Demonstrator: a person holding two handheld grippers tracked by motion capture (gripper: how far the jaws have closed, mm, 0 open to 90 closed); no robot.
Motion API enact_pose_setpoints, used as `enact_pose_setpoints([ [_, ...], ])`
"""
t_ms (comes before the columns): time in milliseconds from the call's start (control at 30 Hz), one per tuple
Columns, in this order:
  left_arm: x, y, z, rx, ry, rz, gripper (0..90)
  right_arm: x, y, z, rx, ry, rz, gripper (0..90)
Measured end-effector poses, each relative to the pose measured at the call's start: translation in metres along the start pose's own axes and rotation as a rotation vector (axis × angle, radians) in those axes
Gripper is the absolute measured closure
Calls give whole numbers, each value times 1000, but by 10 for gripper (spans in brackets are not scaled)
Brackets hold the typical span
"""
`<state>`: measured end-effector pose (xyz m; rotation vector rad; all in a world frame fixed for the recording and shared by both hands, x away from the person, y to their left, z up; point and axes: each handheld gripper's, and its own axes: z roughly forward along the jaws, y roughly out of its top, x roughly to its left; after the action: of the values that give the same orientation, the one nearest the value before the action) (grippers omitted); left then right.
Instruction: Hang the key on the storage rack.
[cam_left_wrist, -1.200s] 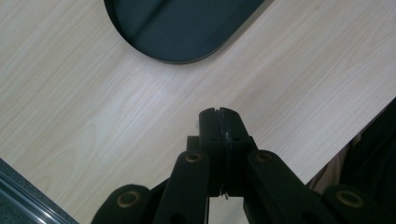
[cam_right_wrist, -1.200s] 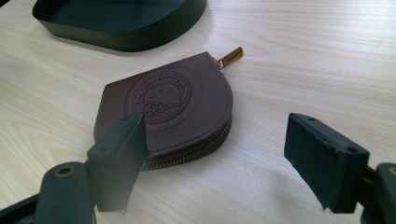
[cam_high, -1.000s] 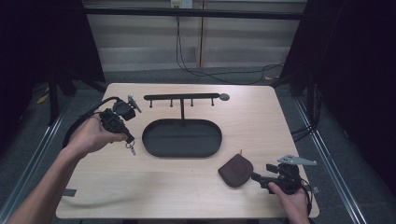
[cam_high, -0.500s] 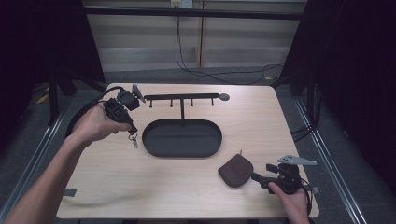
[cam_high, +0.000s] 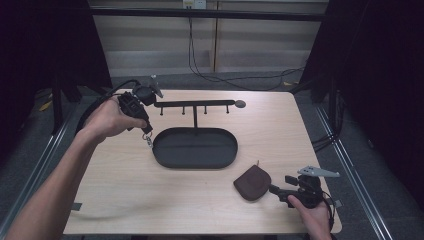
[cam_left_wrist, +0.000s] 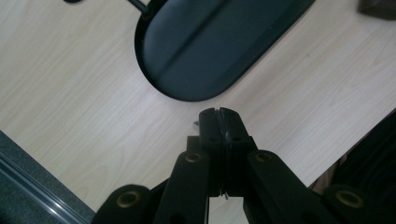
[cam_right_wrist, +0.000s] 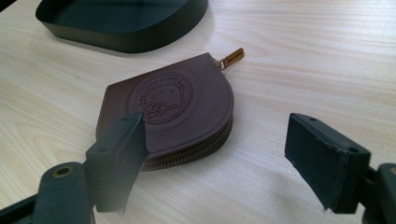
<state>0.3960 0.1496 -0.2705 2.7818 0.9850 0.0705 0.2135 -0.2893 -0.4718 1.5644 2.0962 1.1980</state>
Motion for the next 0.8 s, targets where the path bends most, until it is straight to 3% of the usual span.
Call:
enact_pose_setpoints([
  [233, 2, 15, -1, 4, -2, -4, 896, 0, 0, 0, 1, 3, 3, 210],
  [400, 11, 23, 2, -1, -15, -19, 896, 0, 0, 0, 2, 3, 5, 210],
  [800, 26, 32, 4, -13, -31, -62, 895, 0, 0, 0, 6, 4, 5, 210],
])
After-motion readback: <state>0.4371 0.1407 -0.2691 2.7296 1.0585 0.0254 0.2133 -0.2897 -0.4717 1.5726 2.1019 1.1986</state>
